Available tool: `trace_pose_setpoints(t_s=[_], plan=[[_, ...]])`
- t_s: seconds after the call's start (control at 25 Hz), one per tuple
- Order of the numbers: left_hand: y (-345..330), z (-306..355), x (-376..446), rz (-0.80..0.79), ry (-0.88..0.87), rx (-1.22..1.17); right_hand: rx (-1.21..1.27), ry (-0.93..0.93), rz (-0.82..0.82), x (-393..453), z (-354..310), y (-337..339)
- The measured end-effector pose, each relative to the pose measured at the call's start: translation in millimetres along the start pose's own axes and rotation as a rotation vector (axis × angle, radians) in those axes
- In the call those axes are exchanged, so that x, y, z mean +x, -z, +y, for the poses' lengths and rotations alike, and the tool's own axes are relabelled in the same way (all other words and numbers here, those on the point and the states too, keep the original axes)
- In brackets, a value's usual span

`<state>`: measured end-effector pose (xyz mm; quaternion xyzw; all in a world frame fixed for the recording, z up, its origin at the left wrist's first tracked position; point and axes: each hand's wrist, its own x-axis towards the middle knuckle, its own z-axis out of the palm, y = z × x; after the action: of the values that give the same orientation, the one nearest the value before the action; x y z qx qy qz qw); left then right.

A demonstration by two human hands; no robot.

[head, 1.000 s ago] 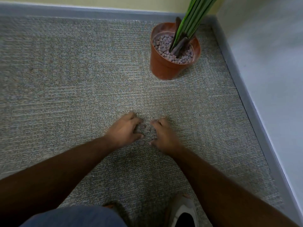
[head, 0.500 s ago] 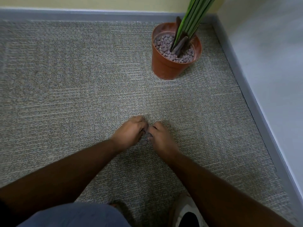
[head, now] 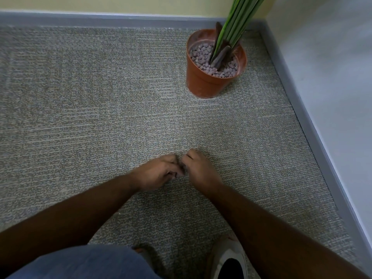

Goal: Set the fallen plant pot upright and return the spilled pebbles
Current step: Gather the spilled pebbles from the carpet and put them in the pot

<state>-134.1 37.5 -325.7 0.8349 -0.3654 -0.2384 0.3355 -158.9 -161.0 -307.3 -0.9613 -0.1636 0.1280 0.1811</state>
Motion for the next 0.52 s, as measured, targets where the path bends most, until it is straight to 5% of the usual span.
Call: trace_pose_setpoints(t_s=[0.2,0.52], plan=[[-5.1,6.6,3.4,-0.021,-0.113,0.288,0.014,0.007,0.041,-3.9,-1.2,-3.6],[-5.5,5.5,-2.5,0.131,-0.087,0.270,0.368,-0.231,0.192,4.4,-3.7,-0.1]])
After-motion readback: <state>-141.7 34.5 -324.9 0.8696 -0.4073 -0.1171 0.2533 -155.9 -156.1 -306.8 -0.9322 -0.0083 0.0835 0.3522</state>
